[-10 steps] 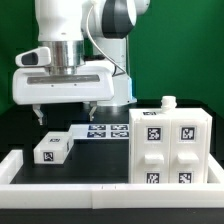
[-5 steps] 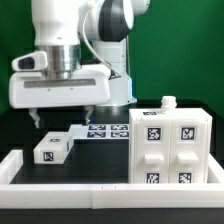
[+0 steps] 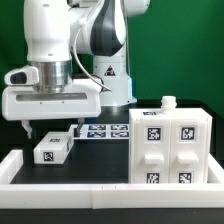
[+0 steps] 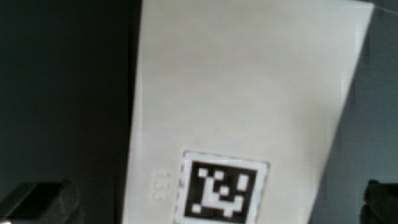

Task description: Assemble cabinet

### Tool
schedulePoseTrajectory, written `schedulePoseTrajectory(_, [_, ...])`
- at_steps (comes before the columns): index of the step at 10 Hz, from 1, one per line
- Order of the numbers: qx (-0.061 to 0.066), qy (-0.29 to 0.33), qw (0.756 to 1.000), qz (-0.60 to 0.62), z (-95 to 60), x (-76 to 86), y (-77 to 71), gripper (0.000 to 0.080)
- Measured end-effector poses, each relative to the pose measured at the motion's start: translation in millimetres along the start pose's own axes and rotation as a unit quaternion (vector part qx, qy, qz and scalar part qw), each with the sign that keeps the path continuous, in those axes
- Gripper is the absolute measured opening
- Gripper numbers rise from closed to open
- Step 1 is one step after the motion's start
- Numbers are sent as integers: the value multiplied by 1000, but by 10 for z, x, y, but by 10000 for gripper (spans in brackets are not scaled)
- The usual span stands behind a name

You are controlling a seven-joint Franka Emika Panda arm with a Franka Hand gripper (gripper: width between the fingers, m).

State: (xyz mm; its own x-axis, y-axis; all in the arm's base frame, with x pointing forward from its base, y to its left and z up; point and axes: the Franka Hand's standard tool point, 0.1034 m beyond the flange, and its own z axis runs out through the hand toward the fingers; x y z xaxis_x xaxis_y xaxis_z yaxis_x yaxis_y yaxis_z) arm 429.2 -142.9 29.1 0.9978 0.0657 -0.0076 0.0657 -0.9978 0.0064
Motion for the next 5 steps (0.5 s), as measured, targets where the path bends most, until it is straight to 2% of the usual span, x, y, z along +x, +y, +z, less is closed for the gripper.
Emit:
schedulePoseTrajectory(3, [-5,1,1000,-6,175,-28,-61,797])
schedulePoseTrajectory(5, [-9,7,1000,-10,212,-43,-88,797])
